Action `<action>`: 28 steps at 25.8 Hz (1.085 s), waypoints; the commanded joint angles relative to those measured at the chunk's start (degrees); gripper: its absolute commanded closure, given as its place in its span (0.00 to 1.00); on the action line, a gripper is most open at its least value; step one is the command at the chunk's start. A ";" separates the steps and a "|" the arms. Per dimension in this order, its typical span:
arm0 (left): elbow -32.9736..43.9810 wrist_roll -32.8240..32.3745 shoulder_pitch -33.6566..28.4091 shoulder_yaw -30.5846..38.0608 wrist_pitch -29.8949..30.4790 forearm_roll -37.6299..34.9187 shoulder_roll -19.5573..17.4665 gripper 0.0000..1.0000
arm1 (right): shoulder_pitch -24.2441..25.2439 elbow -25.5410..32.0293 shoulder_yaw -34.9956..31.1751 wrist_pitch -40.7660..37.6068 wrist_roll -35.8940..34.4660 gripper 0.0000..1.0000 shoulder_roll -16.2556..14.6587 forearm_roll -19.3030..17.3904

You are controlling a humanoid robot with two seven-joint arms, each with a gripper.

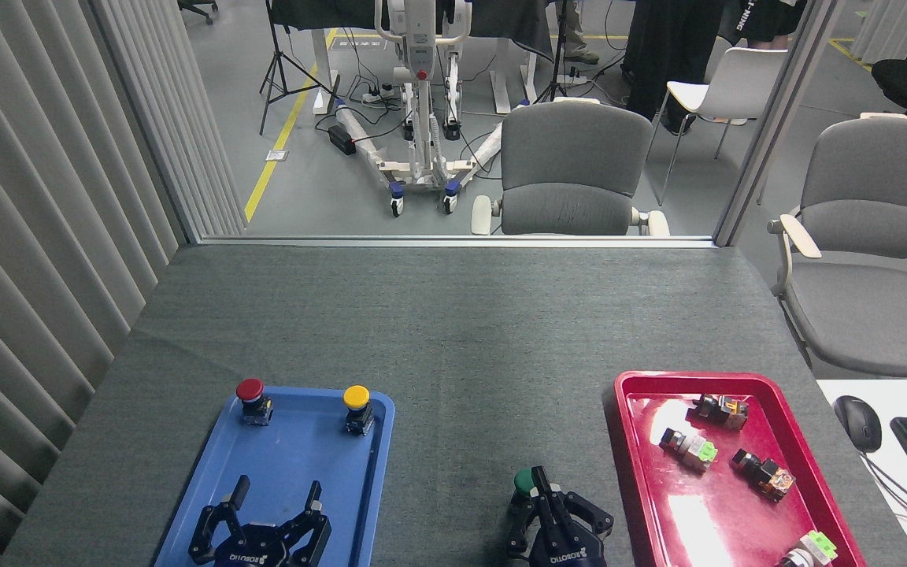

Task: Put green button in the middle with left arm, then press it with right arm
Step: 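Move the right gripper over the green button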

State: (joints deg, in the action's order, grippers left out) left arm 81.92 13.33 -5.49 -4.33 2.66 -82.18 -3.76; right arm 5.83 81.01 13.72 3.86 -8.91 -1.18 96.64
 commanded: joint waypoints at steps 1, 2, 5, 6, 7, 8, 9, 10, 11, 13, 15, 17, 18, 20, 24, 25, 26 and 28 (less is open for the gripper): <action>-0.18 -0.15 -0.13 0.19 0.06 0.09 -0.19 0.01 | -0.38 -2.17 0.26 0.89 0.47 0.94 0.03 -0.14; -0.35 -0.15 -0.13 0.37 0.06 0.09 -0.19 0.01 | -0.82 -2.61 0.26 0.89 0.56 0.94 -0.05 -0.22; -0.62 -0.15 -0.31 1.07 0.06 0.18 -0.19 0.01 | -1.44 -4.81 0.26 0.80 0.56 0.94 -0.05 -0.49; -0.62 -0.06 -0.31 1.16 0.06 0.18 -0.19 0.01 | -1.61 -5.42 0.26 0.80 0.47 0.94 0.03 -0.58; -0.70 -0.06 -0.31 1.25 0.06 0.18 -0.19 0.01 | -1.70 -5.78 0.26 0.71 0.56 0.94 -0.05 -0.66; -0.70 -0.06 -0.31 1.25 0.06 0.18 -0.19 0.01 | -1.70 -5.78 0.26 0.71 0.56 0.94 -0.05 -0.75; -0.62 -0.06 -0.31 1.34 0.06 0.18 -0.19 0.01 | -1.70 -5.86 0.26 0.71 0.47 0.94 -0.05 -0.93; -0.53 -0.06 -0.31 1.34 0.06 0.18 -0.19 0.01 | -1.70 -5.78 0.26 0.80 0.47 0.94 -0.05 -1.10; -0.53 -0.06 -0.31 1.34 0.06 0.27 -0.19 0.01 | -1.70 -5.60 0.26 0.89 0.21 0.93 0.03 -1.37; -0.44 -0.06 -0.31 1.43 0.06 0.44 -0.10 0.01 | -1.70 -4.02 0.08 1.15 -0.32 0.92 0.21 -2.07; 0.00 -0.06 -0.22 1.51 0.06 0.44 -0.19 0.01 | -1.70 -1.65 -0.09 2.30 -1.64 0.86 0.30 -3.04; 0.17 -0.06 -0.04 1.78 0.06 0.53 -0.19 0.01 | -1.70 -0.07 -0.18 3.35 -4.19 0.74 0.30 -3.74; 0.26 -0.06 -0.04 2.04 0.06 0.53 -0.19 0.01 | -1.70 0.55 -0.27 3.70 -4.98 0.59 0.30 -3.83; 1.40 -0.06 -0.13 2.66 0.15 0.53 -0.19 0.01 | -1.70 1.61 -0.45 5.20 -5.24 0.11 0.30 -4.27; 5.09 -0.06 -1.63 4.68 0.59 0.62 -0.46 0.01 | -1.26 2.04 -0.80 6.87 -5.33 0.01 -0.32 -4.62; 5.53 -0.06 -1.71 5.38 1.21 0.62 -0.46 0.01 | -1.09 2.04 -1.59 6.87 -5.33 0.01 -0.32 -5.15; 5.53 -0.06 -1.80 5.91 1.73 0.62 -0.46 0.01 | -0.82 2.04 -2.47 6.87 -5.33 0.01 -0.41 -5.94; 5.45 -0.06 -1.80 6.79 2.52 0.62 -0.46 0.01 | -0.03 2.13 -4.05 6.51 -5.42 0.01 -0.76 -7.34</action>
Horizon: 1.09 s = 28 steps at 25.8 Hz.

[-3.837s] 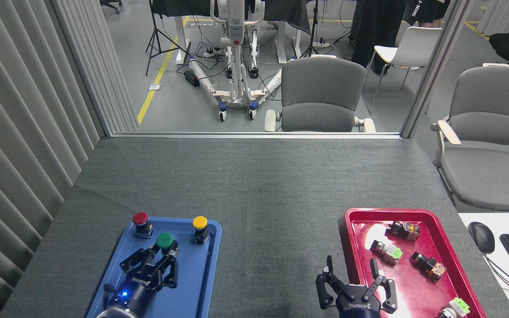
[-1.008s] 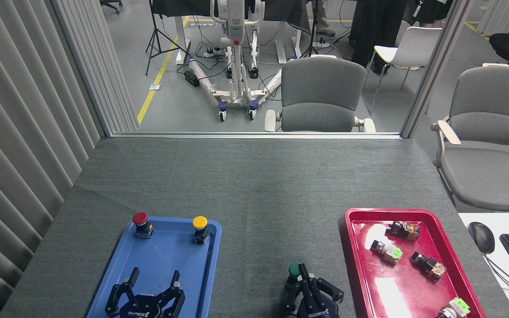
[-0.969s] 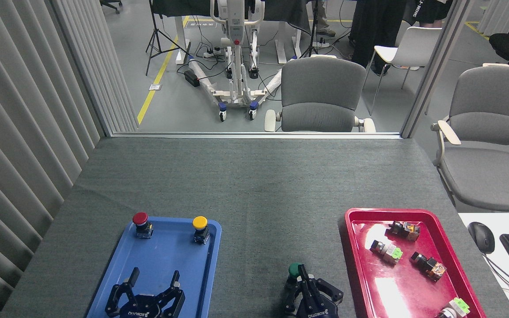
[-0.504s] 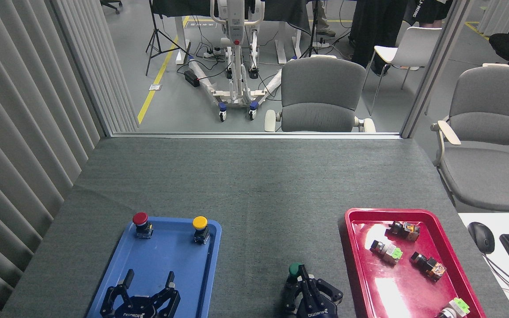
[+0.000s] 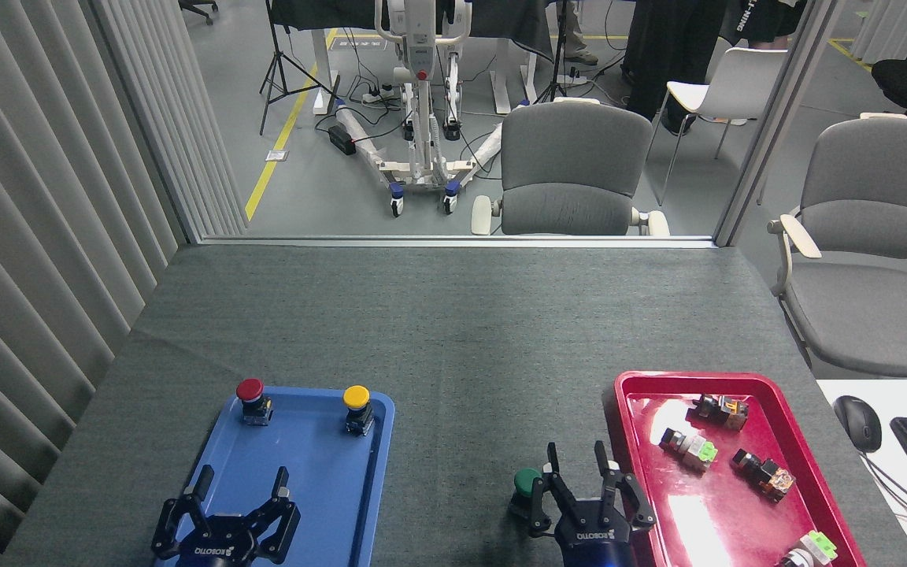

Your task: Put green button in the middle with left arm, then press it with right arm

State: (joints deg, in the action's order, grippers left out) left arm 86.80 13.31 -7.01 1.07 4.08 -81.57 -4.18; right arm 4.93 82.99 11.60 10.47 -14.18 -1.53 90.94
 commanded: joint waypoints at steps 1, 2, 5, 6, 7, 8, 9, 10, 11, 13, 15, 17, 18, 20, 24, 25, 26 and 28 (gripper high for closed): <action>0.56 -0.13 -0.37 1.74 1.28 0.01 -0.03 0.01 | 1.04 0.25 -2.64 -0.19 -0.14 0.01 -0.67 -2.34; 0.47 -0.13 -0.46 1.83 1.46 0.10 -0.03 0.01 | 1.31 0.33 -3.60 -0.45 -0.14 0.01 -1.19 -2.96; 0.56 -0.13 -0.37 1.83 1.72 0.71 -0.12 0.01 | 2.63 0.86 -6.59 -2.47 -0.05 0.01 -1.46 -3.22; 0.56 -0.22 -0.28 1.91 1.63 0.89 -0.12 0.01 | 3.15 1.12 -7.12 -3.09 -0.05 0.01 -1.54 -3.22; 0.47 -0.22 -0.20 1.91 1.63 0.98 -0.12 0.01 | 3.42 1.12 -7.21 -3.09 -0.05 0.01 -1.54 -3.22; 0.47 -0.22 -0.20 2.00 1.63 1.24 -0.21 0.01 | 3.50 1.12 -7.12 -3.09 -0.14 0.01 -1.63 -3.31; 0.47 -0.22 -0.28 2.27 1.63 1.50 -0.21 0.01 | 3.50 1.12 -7.12 -3.00 -0.14 0.01 -1.63 -3.31; 0.47 -0.22 -0.28 2.35 1.63 1.68 -0.21 0.01 | 3.50 1.12 -7.12 -3.00 -0.05 0.01 -1.63 -3.31; 0.47 -0.22 -0.37 2.44 1.63 1.68 -0.21 0.01 | 3.50 1.12 -7.12 -2.91 -0.05 0.01 -1.72 -3.31; 0.38 -0.22 -0.46 2.44 1.72 1.77 -0.21 0.01 | 3.50 1.21 -7.12 -2.91 0.12 0.01 -1.63 -3.31; 0.03 -0.22 -0.37 2.53 1.63 1.77 -0.21 0.01 | 3.42 1.48 -7.12 -2.82 0.30 0.01 -1.72 -3.31; -0.23 -0.22 -0.11 2.53 1.63 2.12 -0.21 0.01 | 3.68 2.09 -7.03 -2.47 0.30 0.01 -1.81 -3.31; -0.58 -0.13 0.07 2.62 1.63 2.12 -0.21 0.01 | 3.77 2.09 -6.95 -2.21 0.30 0.01 -1.90 -3.31; -0.93 -0.13 0.24 2.53 1.63 2.21 -0.21 0.01 | 3.94 2.09 -6.95 -1.42 0.30 0.01 -3.30 -3.40; -0.93 -0.22 0.24 2.53 1.63 2.56 -0.21 0.01 | 4.30 2.36 -6.51 -0.98 -0.05 0.01 -5.41 -3.93; -0.93 -0.13 0.24 2.53 1.63 2.56 -0.21 0.01 | 4.65 3.41 -6.24 -0.80 -0.32 0.01 -5.41 -3.84; -0.93 -0.13 0.24 2.53 1.63 2.56 -0.21 0.01 | 5.09 4.03 -6.16 -0.89 -0.41 0.01 -5.41 -3.93; -0.93 -0.13 0.24 2.53 1.63 2.56 -0.21 0.01 | 6.84 4.73 -6.16 -1.68 0.03 0.01 -5.85 -4.01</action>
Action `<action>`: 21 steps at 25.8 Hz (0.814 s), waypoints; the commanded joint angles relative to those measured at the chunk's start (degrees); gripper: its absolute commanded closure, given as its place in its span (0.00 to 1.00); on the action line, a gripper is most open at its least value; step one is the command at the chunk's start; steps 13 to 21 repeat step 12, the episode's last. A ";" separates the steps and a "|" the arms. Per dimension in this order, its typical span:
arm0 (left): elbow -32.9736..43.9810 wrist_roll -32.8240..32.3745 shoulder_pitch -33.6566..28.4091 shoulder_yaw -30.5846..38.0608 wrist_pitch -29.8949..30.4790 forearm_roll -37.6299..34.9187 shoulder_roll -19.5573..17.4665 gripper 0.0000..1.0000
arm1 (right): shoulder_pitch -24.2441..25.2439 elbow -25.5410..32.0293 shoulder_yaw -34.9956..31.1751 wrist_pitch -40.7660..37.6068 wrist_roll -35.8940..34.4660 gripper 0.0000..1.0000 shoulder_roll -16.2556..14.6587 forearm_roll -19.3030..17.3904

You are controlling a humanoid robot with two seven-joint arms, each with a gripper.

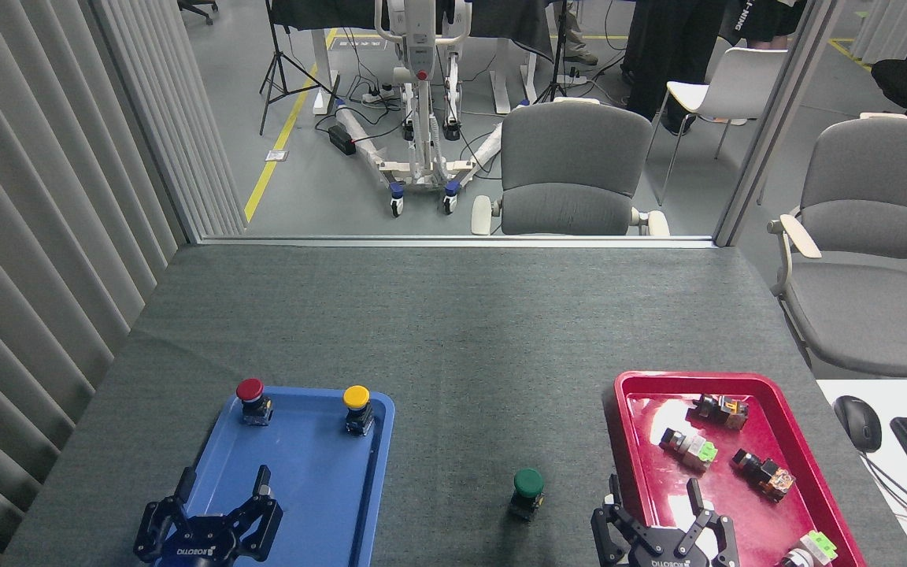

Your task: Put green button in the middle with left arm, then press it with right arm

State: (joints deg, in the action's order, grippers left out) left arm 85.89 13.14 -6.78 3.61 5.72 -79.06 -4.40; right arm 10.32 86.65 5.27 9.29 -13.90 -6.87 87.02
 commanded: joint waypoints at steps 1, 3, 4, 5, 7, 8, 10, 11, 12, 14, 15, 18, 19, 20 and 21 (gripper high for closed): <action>-0.02 -0.04 0.01 0.00 0.00 0.05 0.00 0.01 | 1.37 1.06 0.18 -0.68 -0.16 0.01 -0.60 -0.10; -0.02 -0.04 0.01 0.09 0.00 0.05 0.00 0.01 | 0.49 1.06 0.09 -2.88 -0.16 0.01 -1.39 -0.19; -0.02 0.05 0.01 0.00 0.00 0.05 0.00 0.01 | -0.04 1.06 0.09 -4.02 -0.16 0.01 -2.36 -0.19; -0.11 0.05 -0.08 0.00 0.00 0.05 0.00 0.01 | -0.13 1.06 -0.09 -5.16 -0.16 0.01 -3.41 -0.19; -0.20 0.05 -0.08 0.00 0.00 0.05 0.00 0.01 | -0.04 1.06 -0.35 -6.22 -0.16 0.01 -4.56 -0.19; -0.46 0.05 -0.08 0.09 0.00 0.05 0.00 0.01 | -0.04 1.06 -0.35 -6.22 -0.16 0.01 -4.56 -0.19; -0.55 0.05 0.01 0.00 0.00 0.05 0.00 0.01 | -0.04 1.06 -0.44 -5.78 -0.16 0.01 -4.47 -0.19; -0.64 0.05 0.01 0.00 0.00 0.05 0.00 0.01 | -0.04 0.98 -0.44 -5.69 -0.25 0.01 -4.47 -0.19; -0.64 0.05 0.01 0.09 0.00 0.05 0.00 0.01 | -0.13 0.98 -0.44 -5.69 -0.34 0.01 -4.47 -0.19; -0.64 0.05 0.01 0.09 0.00 0.05 0.00 0.01 | -0.13 0.98 -0.44 -5.69 -0.34 0.01 -4.47 -0.19; -0.64 0.05 0.01 0.09 0.00 0.05 0.00 0.01 | -0.13 0.98 -0.44 -5.69 -0.34 0.01 -4.47 -0.19; -0.64 0.05 0.01 0.09 0.00 0.05 0.00 0.01 | -0.13 0.98 -0.44 -5.69 -0.34 0.01 -4.47 -0.19; -0.64 0.05 0.01 0.09 0.00 0.05 0.00 0.01 | -0.13 0.98 -0.44 -5.69 -0.34 0.01 -4.47 -0.19; -0.64 0.05 0.01 0.09 0.00 0.05 0.00 0.01 | -0.13 0.98 -0.44 -5.69 -0.34 0.01 -4.47 -0.19; -0.64 0.05 0.01 0.09 0.00 0.05 0.00 0.01 | -0.13 0.98 -0.44 -5.69 -0.34 0.01 -4.47 -0.19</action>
